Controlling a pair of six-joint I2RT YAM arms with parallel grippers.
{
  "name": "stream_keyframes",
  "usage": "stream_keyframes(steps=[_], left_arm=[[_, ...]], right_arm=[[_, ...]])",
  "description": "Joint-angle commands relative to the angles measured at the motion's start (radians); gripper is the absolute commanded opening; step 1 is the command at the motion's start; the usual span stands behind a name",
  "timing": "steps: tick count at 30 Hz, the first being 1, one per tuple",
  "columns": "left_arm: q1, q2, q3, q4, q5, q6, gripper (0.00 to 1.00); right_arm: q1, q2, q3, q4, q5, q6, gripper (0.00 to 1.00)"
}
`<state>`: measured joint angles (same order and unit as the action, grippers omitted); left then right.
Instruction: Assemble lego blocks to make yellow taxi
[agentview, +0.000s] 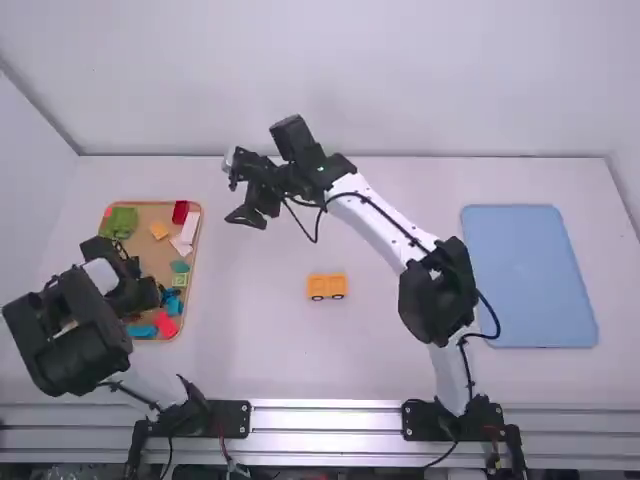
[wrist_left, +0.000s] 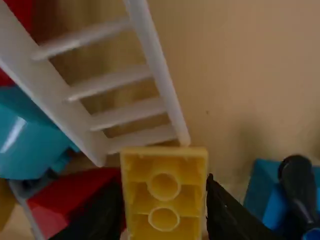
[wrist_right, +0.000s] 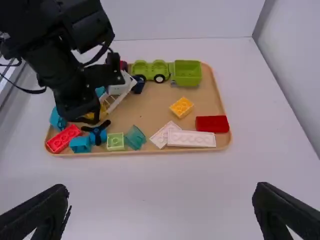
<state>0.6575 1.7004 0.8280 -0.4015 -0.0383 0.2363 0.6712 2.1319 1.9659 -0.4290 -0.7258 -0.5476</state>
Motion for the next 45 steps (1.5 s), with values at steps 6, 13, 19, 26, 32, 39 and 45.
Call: stream_keyframes(steps=[6, 13, 19, 26, 32, 39, 45], left_arm=[[0.005, 0.004, -0.032, 0.045, 0.008, -0.003, 0.31], [0.004, -0.032, 0.009, -0.012, 0.127, 0.016, 0.14], [0.004, -0.218, 0.044, -0.073, 0.298, 0.057, 0.08], [-0.034, -0.519, 0.043, -0.045, 0.795, 0.183, 0.02], [-0.250, -0.594, 0.042, 0.066, 0.967, 0.181, 0.02], [-0.540, -0.503, 0.042, 0.288, 0.967, 0.173, 0.02], [-0.639, -0.416, 0.042, 0.459, 0.966, 0.110, 0.05]], right_arm=[[-0.005, 0.018, 0.034, 0.003, -0.008, 0.001, 0.98], [-0.017, 0.018, 0.034, -0.004, -0.022, 0.002, 0.98], [-0.045, 0.012, 0.034, -0.002, -0.037, 0.000, 0.98], [-0.161, -0.040, 0.034, -0.092, -0.280, -0.001, 0.98], [-0.293, -0.077, 0.034, -0.391, -0.508, -0.304, 0.98], [-0.373, -0.092, 0.031, -0.560, -0.588, -0.520, 0.98], [-0.392, -0.152, 0.031, -0.687, -0.588, -0.711, 0.98]])
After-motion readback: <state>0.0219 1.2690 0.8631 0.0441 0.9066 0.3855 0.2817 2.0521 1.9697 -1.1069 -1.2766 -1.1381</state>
